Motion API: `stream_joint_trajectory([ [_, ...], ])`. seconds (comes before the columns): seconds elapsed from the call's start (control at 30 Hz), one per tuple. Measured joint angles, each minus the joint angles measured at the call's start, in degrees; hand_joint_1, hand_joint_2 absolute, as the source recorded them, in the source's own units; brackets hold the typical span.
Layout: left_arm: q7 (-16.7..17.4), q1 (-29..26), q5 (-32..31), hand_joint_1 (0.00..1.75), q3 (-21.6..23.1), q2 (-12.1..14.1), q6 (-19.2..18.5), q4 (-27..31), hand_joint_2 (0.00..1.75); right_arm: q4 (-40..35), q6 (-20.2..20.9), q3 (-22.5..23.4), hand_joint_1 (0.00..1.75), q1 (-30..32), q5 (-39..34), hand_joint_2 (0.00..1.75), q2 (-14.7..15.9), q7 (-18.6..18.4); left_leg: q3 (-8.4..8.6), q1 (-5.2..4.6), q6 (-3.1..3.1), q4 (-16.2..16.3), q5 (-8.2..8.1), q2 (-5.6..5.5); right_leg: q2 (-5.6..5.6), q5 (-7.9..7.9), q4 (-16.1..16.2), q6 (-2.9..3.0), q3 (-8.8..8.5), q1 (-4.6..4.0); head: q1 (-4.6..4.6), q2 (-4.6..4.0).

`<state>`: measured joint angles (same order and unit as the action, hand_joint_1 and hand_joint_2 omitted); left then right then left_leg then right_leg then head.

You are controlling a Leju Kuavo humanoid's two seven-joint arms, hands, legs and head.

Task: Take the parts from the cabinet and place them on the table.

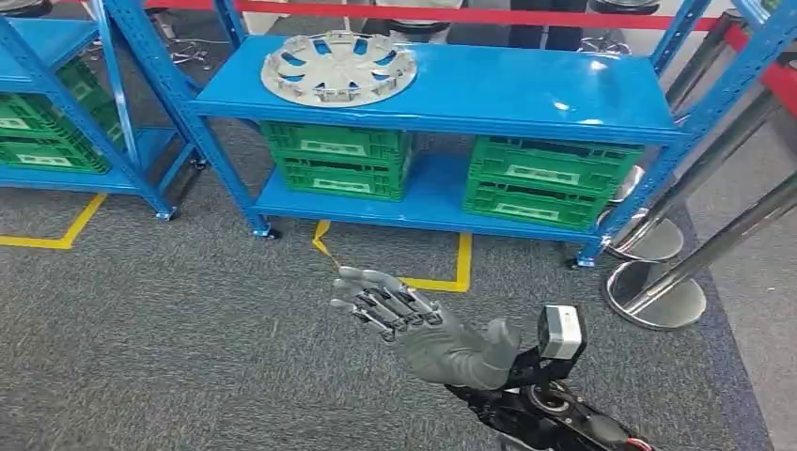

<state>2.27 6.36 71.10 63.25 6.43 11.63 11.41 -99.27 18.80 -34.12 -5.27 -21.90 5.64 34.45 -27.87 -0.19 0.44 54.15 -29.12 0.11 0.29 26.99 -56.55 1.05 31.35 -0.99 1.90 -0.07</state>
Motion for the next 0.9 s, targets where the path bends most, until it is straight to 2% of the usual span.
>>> stream_joint_trajectory([
  [0.23,-0.50,0.00,-0.35,0.00,0.00,0.04,0.00,0.00,0.00,-0.15,-0.04,0.00,0.00,0.02,0.42,0.00,0.00,0.00,0.13,0.01,-0.35,-0.22,0.31,0.00,0.00,-0.16,0.00,0.21,-0.04,-0.01,-0.63,0.00],
  [0.47,-0.50,-0.01,-0.55,0.00,0.02,0.15,-0.15,0.00,0.00,-0.15,-0.11,0.00,0.00,0.23,0.39,0.00,0.00,0.02,0.16,0.01,-0.39,-0.25,0.37,0.00,0.00,-0.22,-0.01,0.29,-0.05,-0.01,-1.00,0.00],
  [0.6,-0.50,-0.01,-0.72,0.00,0.02,0.37,-0.48,0.00,0.00,-0.15,0.04,0.02,0.00,0.29,-0.11,0.00,0.00,0.13,0.05,-0.32,-0.16,0.01,0.38,-0.03,-0.02,-0.43,0.11,-0.07,-0.01,0.34,-1.31,0.00],
  [0.7,-0.50,0.02,-0.72,0.00,0.02,0.46,-0.48,0.00,0.00,-0.18,0.09,0.07,0.00,0.29,-0.28,0.00,0.00,0.22,0.07,-0.55,0.30,-0.20,0.58,0.00,0.04,-0.69,0.46,-0.48,-0.04,0.56,-1.55,0.00],
  [0.73,-0.50,0.05,-0.72,0.00,0.02,0.35,-0.50,0.00,0.00,-0.31,0.11,0.13,0.00,0.31,-0.33,0.00,0.00,0.26,0.50,0.15,0.82,-1.35,1.15,0.14,0.22,-0.64,0.52,-0.72,-0.04,0.16,-1.70,0.00],
  [0.77,-0.50,0.03,-0.74,0.00,0.04,0.35,-0.57,0.00,0.00,-0.33,0.18,0.28,0.00,0.38,-0.39,0.00,0.00,0.31,0.97,0.34,0.95,-2.12,1.51,0.67,0.09,0.03,-0.19,-1.06,0.47,0.37,-1.51,0.00],
  [0.8,-0.52,0.03,-0.74,0.00,0.04,0.37,-0.61,0.00,0.00,-0.33,0.24,0.50,0.00,0.28,-0.48,0.00,0.00,0.35,1.07,0.44,1.18,-2.33,1.61,0.79,0.08,1.90,-3.07,-1.34,1.75,0.48,-1.07,0.00],
  [0.87,-0.52,0.02,-0.83,0.00,0.04,0.42,-0.66,0.00,0.00,-0.33,0.24,0.70,0.00,0.43,-0.66,0.00,0.00,0.35,1.10,0.51,1.18,-2.32,1.58,1.31,0.07,5.83,-12.61,-1.91,6.21,1.05,-0.46,0.00],
  [0.9,-0.50,0.01,-0.83,0.00,0.04,0.42,-0.68,0.00,0.00,-0.33,0.33,0.83,0.00,0.53,-0.66,0.00,0.00,0.35,1.11,0.52,1.14,-2.30,1.51,1.57,0.06,6.93,-16.50,-2.15,8.21,1.28,-0.44,0.00],
])
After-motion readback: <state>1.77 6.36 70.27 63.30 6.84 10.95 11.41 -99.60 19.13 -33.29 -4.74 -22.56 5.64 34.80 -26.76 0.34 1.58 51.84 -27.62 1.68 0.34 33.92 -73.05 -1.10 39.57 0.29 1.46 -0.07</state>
